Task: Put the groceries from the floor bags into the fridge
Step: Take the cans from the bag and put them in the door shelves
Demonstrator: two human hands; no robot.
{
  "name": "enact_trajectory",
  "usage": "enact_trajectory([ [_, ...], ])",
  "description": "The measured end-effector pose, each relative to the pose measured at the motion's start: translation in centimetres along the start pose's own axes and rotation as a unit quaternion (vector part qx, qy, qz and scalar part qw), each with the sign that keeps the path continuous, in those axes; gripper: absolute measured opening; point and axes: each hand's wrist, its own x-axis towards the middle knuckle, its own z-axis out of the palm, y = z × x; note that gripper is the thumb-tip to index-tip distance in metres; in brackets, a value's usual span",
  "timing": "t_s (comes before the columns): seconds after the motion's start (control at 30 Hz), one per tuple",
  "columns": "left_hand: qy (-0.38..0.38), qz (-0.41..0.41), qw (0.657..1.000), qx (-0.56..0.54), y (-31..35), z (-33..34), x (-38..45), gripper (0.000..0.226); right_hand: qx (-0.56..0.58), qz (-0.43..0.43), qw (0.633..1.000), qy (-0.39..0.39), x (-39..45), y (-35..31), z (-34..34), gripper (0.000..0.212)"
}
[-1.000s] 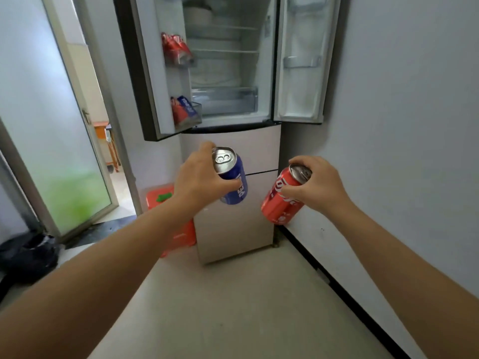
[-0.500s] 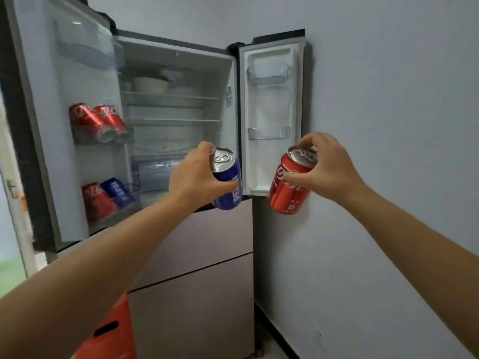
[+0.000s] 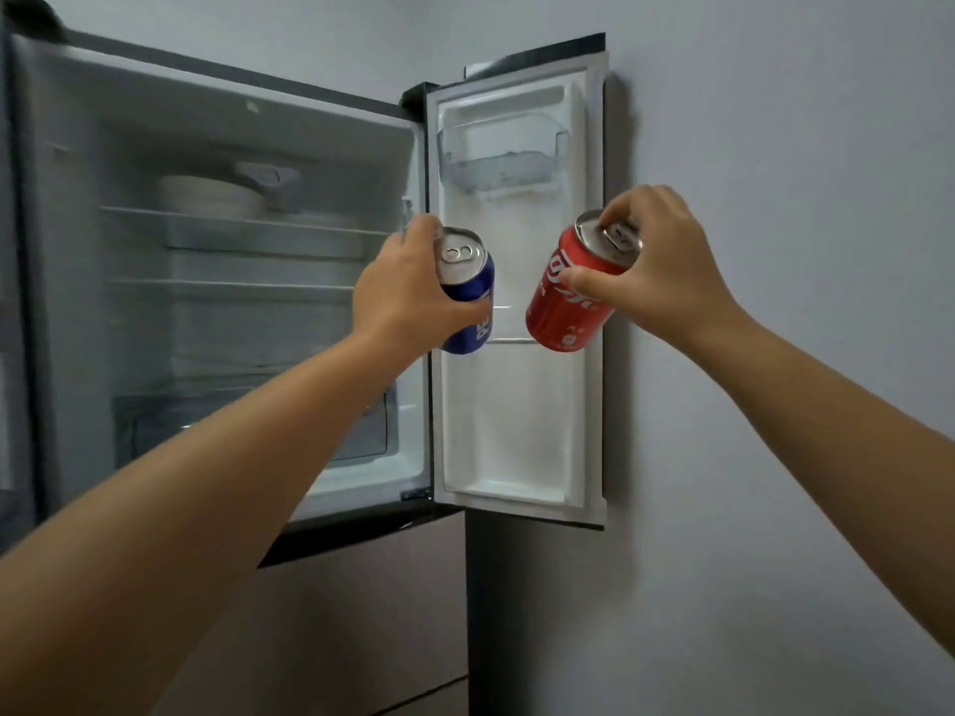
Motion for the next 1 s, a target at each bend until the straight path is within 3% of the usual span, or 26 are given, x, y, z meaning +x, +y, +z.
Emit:
enact_trajectory([
  [0.2,0.048,0.007,0.999,-0.021,-2.6,6.0,8.1,0.071,0.019,-0.018,0.997,0.070,7.2,5.9,6.6,0.046],
  [0.37,0.030,0.017,0.998,-0.053,-5.4,10.1,13.7,0.064,-0.027,-0.027,0.997,0.063,11.0,8.2,11.9,0.044],
  [0.5,-0.018,0.009,0.997,-0.080,-7.6,13.3,16.7,0.063,-0.076,0.016,0.997,0.019,12.8,10.3,14.6,0.045],
  [0.73,-0.107,-0.042,0.985,-0.130,-8.9,16.9,19.5,0.057,-0.042,0.147,0.985,-0.074,14.7,11.7,16.6,0.042],
  [1.0,-0.177,-0.081,0.975,-0.103,-9.8,18.7,20.9,0.075,-0.143,0.209,0.943,-0.214,16.9,11.4,17.9,0.046],
])
